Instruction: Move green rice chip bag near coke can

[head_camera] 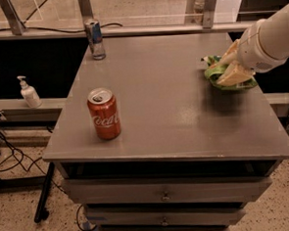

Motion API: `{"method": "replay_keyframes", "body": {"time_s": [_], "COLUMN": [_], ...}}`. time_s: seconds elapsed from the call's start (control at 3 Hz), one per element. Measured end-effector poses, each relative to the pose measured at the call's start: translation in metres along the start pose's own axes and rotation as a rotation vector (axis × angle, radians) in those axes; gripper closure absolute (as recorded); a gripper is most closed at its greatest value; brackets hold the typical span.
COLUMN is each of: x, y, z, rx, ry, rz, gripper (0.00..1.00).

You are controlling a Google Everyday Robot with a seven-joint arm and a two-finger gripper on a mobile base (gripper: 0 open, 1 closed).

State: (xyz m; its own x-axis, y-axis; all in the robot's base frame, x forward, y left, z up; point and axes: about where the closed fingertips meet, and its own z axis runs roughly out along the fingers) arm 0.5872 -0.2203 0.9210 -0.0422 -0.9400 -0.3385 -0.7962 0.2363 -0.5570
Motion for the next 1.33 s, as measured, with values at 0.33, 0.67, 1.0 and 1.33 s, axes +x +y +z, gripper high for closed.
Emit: {"method": "replay_keyframes", "body": {"time_s": [0.33,0.67,1.0,1.33], "x": [-0.010,-0.033,-0.062,-0.094], "y": [-0.001,0.005,0.028,0.068], "z": [-0.001,0.011,0.023,0.030], "rx": [0.039,0.062,0.055,0.012], "ry": [0.000,-0.027,-0.070,-0.146], "rz": [-0.090,-0.217,-0.328,-0.425], "gripper": [1.00,1.00,1.00,1.00]}}
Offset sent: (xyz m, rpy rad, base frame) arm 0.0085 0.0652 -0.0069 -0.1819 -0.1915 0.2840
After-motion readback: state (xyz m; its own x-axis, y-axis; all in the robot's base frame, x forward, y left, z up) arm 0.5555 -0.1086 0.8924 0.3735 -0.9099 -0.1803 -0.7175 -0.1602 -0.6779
